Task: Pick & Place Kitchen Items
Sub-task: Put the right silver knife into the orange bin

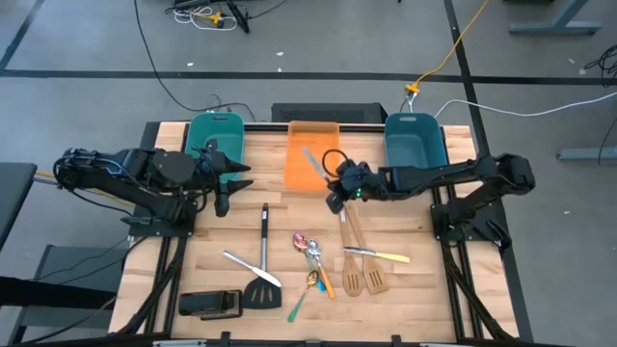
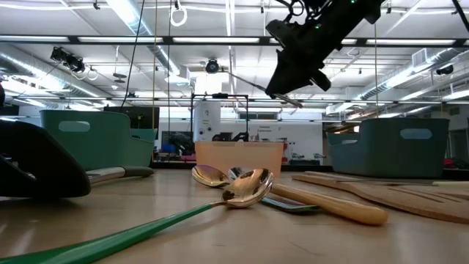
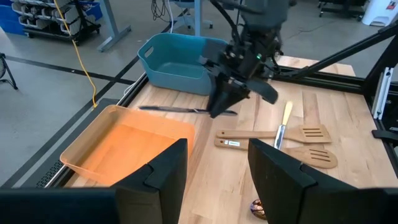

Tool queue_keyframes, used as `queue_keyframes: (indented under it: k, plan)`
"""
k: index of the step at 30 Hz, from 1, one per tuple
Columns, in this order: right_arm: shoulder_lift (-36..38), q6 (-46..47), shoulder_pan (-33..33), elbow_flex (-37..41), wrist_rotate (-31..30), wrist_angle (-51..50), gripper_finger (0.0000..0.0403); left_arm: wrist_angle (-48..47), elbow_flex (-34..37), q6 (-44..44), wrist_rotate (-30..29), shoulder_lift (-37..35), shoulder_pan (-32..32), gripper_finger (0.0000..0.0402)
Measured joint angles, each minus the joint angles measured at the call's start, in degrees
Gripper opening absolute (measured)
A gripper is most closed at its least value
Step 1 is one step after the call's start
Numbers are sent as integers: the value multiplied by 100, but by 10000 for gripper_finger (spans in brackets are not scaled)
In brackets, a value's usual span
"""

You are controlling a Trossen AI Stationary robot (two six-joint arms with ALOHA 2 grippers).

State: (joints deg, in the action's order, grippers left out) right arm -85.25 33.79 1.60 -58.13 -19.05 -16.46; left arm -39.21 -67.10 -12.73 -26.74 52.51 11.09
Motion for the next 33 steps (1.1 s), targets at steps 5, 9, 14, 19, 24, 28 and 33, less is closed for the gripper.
queue_keyframes:
  k: [5, 9, 14, 19, 24, 28, 33]
  plan:
    - [2, -18, 292, 0, -1, 344, 54, 0, 1, 0, -1, 0, 2, 177]
    - [1, -21, 527, 0, -3, 634, 54, -1, 0, 0, -1, 0, 1, 177]
    - [-310, -25, 723, 2, -20, 1247, 54, 4, 1, 0, -2, 0, 0, 177]
    - [-825, -28, 888, 13, 68, 2011, 54, -2, -1, 0, -1, 1, 2, 177]
    - [-1067, -22, 1013, 15, 55, 2259, 54, 0, 0, 0, -2, 0, 2, 177]
    - [-1102, 23, 1087, 15, 35, 2398, 54, 1, -1, 0, -2, 0, 0, 177]
    - [-1121, 34, 1135, 15, -166, 2444, 54, 2, -1, 0, -2, 0, 2, 177]
